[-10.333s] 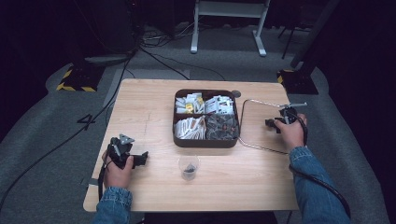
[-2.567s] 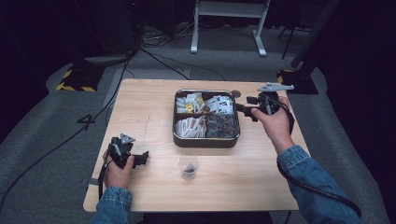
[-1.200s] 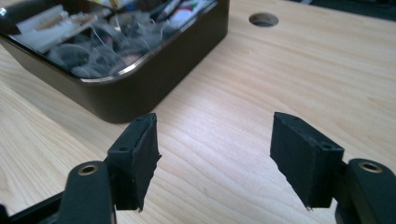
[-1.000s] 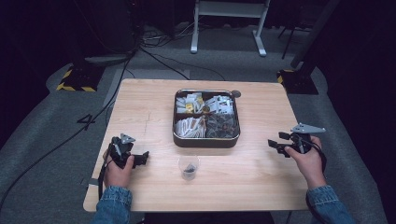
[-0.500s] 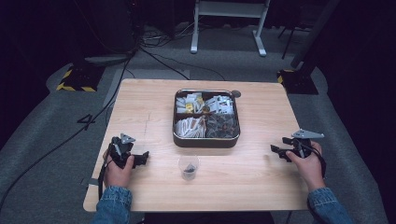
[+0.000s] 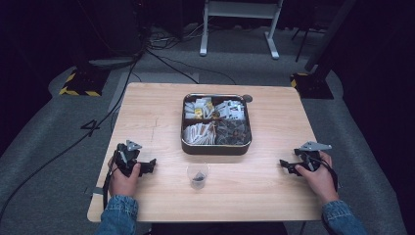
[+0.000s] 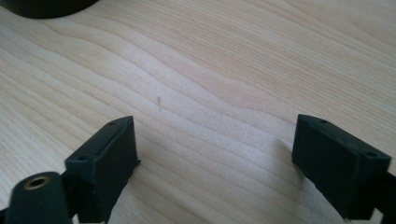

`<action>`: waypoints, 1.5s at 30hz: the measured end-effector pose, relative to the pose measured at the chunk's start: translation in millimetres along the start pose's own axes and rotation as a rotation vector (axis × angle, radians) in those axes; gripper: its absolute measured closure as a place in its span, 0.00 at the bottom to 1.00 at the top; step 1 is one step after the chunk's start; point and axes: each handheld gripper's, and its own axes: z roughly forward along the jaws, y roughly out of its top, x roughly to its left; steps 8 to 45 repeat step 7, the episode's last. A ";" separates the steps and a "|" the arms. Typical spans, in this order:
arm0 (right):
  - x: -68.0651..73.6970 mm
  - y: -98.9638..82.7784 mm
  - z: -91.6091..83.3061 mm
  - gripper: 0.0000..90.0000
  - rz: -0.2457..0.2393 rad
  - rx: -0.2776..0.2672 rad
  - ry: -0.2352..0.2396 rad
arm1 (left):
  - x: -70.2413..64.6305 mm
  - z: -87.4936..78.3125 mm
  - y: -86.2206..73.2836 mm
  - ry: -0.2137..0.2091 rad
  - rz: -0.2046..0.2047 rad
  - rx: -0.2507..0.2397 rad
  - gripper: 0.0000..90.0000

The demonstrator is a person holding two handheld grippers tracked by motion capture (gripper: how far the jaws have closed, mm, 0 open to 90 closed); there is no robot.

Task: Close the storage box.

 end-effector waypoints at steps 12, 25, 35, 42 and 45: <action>-0.2 0.1 0.5 0.14 -0.002 0.000 0.008 | 0.0 0.0 0.0 0.000 0.000 0.001 0.00; -0.2 0.1 0.5 0.14 -0.002 0.000 0.008 | 0.0 0.0 0.0 0.000 0.000 0.001 0.00; -0.2 0.1 0.5 0.14 -0.002 0.000 0.008 | 0.0 0.0 0.0 0.000 0.000 0.001 0.00; -0.2 0.1 0.5 0.14 -0.002 0.000 0.008 | 0.0 0.0 0.0 0.000 0.000 0.001 0.00; -0.2 0.1 0.5 0.14 -0.002 0.000 0.008 | 0.0 0.0 0.0 0.000 0.000 0.001 0.00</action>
